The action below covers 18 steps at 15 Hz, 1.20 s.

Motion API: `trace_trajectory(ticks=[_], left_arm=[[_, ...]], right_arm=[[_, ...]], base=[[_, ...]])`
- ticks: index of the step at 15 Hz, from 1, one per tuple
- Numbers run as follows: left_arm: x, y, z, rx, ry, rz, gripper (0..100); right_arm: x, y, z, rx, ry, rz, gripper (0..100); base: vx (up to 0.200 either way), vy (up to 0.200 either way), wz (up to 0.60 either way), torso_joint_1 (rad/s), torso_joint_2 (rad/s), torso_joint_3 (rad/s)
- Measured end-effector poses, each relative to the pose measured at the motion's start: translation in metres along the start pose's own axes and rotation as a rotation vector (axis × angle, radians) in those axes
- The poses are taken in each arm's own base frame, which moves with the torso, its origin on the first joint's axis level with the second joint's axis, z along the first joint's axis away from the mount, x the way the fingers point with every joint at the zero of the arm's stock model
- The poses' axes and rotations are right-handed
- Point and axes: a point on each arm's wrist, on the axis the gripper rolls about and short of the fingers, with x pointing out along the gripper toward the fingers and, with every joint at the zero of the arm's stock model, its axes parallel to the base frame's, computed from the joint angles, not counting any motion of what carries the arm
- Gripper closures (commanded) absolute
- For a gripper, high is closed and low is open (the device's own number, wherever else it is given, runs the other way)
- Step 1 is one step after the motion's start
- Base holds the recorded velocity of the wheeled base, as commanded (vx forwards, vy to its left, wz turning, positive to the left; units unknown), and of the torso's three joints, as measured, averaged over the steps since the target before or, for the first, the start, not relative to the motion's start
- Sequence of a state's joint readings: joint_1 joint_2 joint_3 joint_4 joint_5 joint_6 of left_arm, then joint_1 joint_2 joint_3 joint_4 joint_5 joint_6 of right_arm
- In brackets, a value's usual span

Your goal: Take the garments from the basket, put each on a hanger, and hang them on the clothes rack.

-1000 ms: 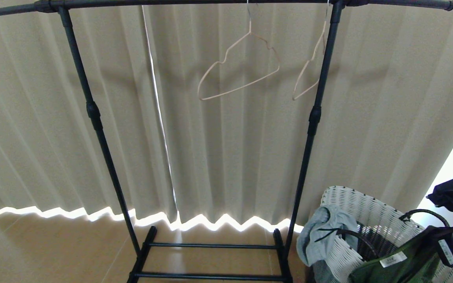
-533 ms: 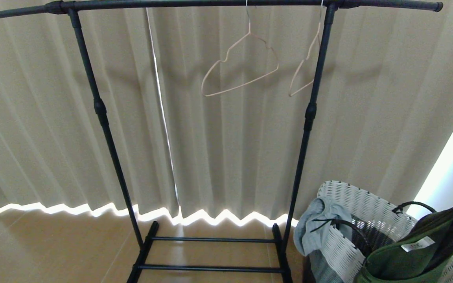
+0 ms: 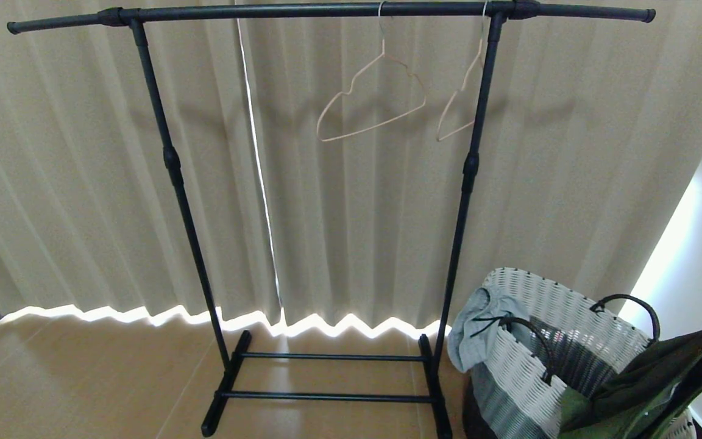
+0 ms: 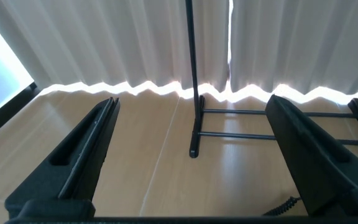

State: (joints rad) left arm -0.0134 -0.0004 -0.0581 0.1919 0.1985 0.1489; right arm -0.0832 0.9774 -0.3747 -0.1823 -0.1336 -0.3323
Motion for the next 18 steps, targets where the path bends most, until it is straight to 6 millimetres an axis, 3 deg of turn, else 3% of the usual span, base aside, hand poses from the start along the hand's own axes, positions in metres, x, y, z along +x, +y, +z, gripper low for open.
trace_trajectory(ticks=[8,18], left_arm=[[0.0,0.0,0.0,0.0,-0.001,-0.002,0],[0.0,-0.001,-0.001,0.034,-0.001,-0.018,0]], right_arm=[[0.001,0.003,-0.007,-0.003,0.016,0.028,100],[0.002,0.009,-0.014,-0.016,0.027,0.112,100]], base=[[0.0,0.2,0.0,0.004,0.0,0.002],[0.0,0.0,0.0,0.0,0.0,0.0]])
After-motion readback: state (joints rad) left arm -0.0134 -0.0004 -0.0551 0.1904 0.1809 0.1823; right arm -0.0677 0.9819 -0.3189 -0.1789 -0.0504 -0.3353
